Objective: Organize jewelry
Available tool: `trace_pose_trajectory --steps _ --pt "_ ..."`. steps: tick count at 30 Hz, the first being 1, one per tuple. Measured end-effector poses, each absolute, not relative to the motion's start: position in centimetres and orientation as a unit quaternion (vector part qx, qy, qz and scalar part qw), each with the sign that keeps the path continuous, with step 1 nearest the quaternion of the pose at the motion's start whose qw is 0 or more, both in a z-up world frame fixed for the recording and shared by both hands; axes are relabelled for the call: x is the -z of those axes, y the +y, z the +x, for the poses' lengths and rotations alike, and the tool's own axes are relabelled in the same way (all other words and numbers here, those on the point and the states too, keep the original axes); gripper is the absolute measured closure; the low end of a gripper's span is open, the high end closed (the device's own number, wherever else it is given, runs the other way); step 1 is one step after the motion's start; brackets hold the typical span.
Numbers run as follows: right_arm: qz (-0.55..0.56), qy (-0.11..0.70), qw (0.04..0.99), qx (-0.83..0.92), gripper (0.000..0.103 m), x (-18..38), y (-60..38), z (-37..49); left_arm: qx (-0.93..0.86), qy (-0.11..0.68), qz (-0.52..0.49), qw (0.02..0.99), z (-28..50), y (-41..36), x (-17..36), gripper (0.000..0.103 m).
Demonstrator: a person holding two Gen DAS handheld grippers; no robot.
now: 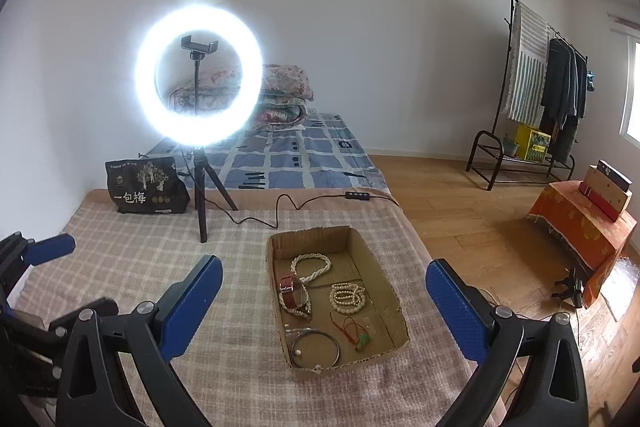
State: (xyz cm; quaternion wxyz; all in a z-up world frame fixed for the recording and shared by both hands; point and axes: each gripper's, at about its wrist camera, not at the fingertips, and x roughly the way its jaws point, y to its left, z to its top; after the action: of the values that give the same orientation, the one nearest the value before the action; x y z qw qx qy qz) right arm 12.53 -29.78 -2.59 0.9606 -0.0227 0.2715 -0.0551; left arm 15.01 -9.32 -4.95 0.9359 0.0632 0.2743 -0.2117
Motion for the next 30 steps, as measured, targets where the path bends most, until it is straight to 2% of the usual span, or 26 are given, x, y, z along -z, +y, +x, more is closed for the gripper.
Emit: trace_pose_trajectory --steps 2,12,30 --pt "-0.018 0.274 0.960 0.052 0.000 3.0 -29.8 11.7 0.211 0.269 0.060 0.938 14.7 -9.1 4.7 0.001" --pt "0.002 0.270 0.961 0.062 0.000 4.8 -30.5 9.2 0.207 0.264 0.072 0.939 13.7 -9.6 4.9 0.000" --pt "0.007 0.282 0.957 0.066 0.000 6.3 -31.1 10.1 0.208 0.271 0.079 0.936 13.9 -10.6 5.6 0.000"
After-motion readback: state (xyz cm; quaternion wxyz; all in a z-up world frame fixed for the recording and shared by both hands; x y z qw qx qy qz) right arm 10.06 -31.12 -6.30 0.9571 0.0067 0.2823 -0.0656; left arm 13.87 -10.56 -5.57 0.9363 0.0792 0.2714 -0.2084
